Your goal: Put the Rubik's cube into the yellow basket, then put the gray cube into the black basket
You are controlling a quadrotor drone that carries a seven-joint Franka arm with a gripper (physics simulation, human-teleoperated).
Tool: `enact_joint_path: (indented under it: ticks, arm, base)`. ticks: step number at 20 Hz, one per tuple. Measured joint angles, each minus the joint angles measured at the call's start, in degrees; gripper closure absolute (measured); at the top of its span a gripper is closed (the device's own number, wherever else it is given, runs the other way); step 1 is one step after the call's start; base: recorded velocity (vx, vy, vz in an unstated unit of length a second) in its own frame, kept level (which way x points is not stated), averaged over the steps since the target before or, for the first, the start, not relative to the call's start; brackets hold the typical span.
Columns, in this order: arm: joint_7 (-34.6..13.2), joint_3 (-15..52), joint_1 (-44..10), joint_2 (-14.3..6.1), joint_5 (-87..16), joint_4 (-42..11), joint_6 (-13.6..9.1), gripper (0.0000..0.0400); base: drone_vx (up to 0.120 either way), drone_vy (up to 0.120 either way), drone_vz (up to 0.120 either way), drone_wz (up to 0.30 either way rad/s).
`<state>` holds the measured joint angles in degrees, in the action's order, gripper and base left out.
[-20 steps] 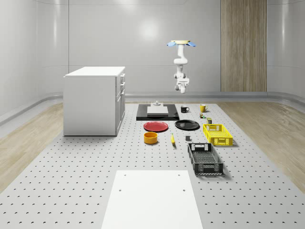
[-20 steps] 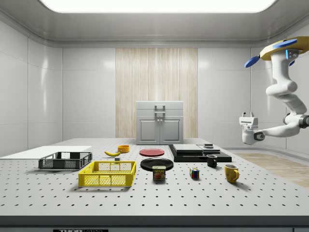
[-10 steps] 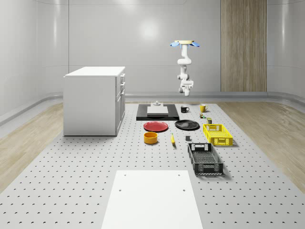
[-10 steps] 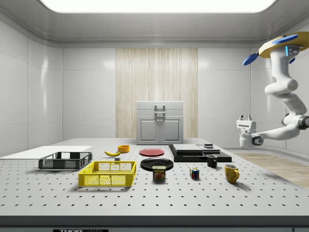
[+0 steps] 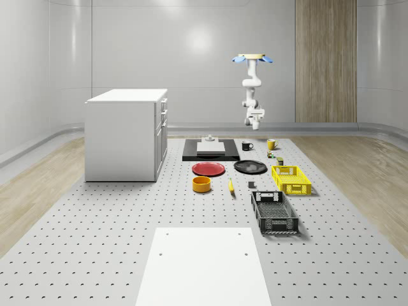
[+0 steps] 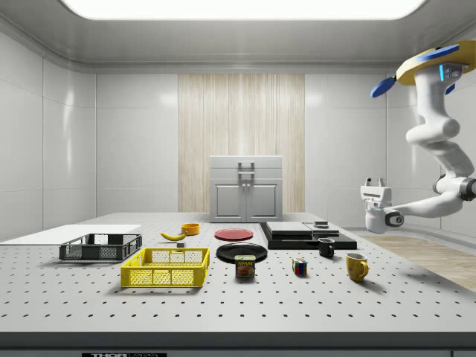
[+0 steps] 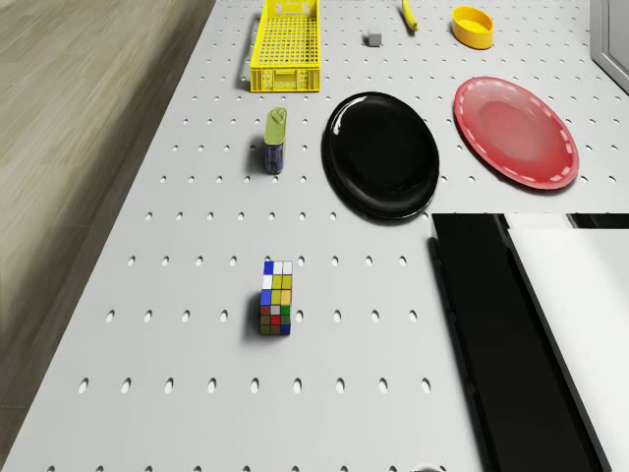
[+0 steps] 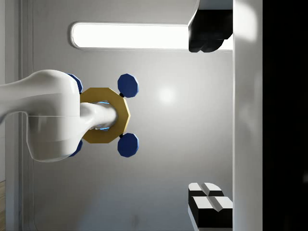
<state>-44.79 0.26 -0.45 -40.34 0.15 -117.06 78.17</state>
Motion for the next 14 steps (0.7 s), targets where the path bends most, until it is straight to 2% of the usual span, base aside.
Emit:
enact_joint_path:
  ticks: [14]
  arm:
    - [0.0,0.19,-0.11,-0.39,-0.2,-0.35,0.57,0.0]
  base:
    - [0.12,0.12,0.0,0.0]
